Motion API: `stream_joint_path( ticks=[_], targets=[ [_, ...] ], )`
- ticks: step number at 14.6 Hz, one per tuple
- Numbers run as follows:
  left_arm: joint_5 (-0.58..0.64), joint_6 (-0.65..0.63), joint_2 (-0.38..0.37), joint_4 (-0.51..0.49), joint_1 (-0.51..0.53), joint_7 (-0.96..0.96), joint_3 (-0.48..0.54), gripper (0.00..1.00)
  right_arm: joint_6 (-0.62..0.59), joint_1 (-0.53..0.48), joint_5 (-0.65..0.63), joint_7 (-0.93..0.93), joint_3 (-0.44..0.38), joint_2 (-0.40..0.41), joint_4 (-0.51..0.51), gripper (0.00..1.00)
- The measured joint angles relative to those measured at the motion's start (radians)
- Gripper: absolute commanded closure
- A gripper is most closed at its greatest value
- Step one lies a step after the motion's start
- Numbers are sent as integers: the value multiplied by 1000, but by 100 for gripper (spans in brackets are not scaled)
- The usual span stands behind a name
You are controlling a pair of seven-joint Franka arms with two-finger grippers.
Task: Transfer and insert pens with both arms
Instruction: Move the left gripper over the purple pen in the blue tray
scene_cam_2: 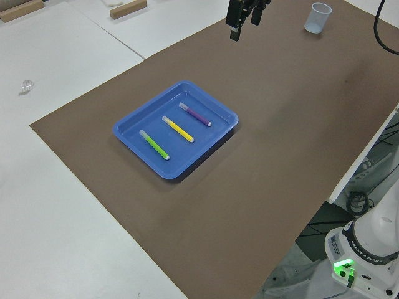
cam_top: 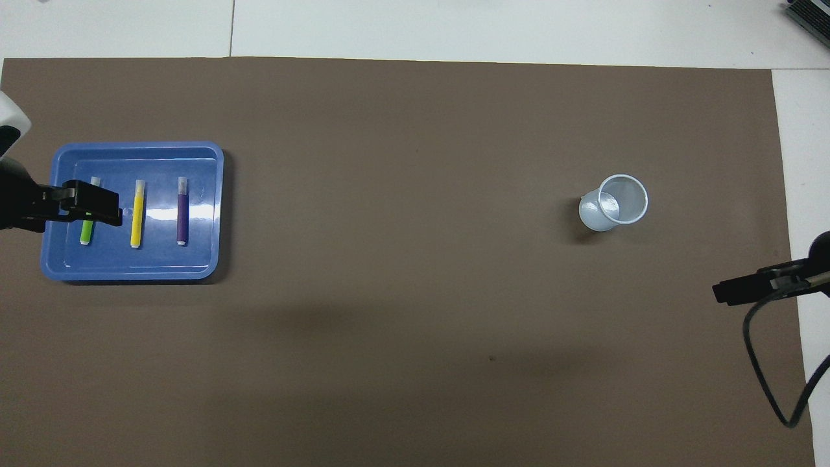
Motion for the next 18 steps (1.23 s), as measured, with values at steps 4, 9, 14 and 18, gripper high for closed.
stream_joint_path(
  ticks=[4, 9, 14, 18],
  targets=[
    [0, 11, 0, 0, 1, 0, 1, 0, 0, -1, 0, 0, -1, 0, -1, 0],
    [0, 18, 1, 0, 2, 0, 10, 0, 0, -2, 0, 0, -2, 0, -4, 0],
    [0, 82, 1, -3, -10, -15, 5, 0, -5, -2, 0, 0, -2, 0, -8, 0],
    [0, 263, -1, -80, -3, -27, 18, 0, -5, -2, 0, 0, -2, -2, -9, 0]
  ],
)
